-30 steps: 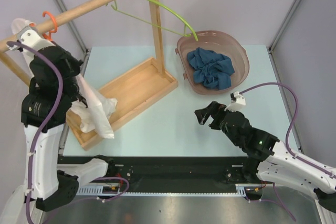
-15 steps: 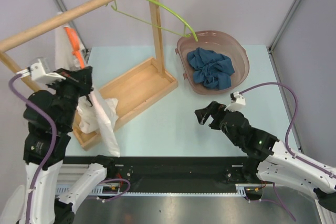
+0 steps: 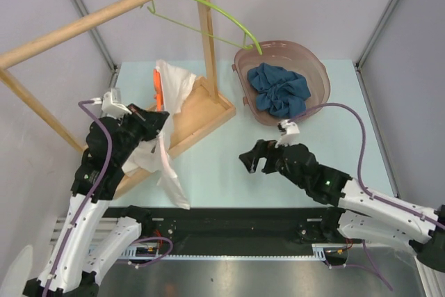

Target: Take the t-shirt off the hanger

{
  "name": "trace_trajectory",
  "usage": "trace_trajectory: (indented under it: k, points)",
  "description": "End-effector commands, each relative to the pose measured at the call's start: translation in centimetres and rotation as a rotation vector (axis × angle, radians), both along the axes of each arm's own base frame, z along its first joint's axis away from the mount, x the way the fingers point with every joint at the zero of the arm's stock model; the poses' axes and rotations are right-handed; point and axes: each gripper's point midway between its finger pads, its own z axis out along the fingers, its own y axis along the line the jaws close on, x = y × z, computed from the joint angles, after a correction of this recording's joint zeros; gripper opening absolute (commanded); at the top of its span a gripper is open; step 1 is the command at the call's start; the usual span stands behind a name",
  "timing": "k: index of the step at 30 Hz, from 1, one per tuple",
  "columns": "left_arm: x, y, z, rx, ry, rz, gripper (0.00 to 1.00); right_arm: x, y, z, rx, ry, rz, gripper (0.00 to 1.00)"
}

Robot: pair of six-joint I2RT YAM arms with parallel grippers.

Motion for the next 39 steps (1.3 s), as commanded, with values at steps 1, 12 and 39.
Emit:
trace_trajectory:
  k: [1,12,39]
  points:
    - [1.6,-0.1,0.5,-0.239,0.071,0.093,0.0,-2.7,6.6,3.9,0.062,-0.171,0.322,1.0]
    - [1.9,0.2,-3.4,-0.411,0.261,0.208,0.0,-5.4,18.1,8.1,-0.224,-0.42,0.578,0.99]
    - [-0.7,1.2,-4.8,-0.446,0.304,0.249,0.0,-1.2,25.1,6.6,-0.455,-0.535,0.259,0.24]
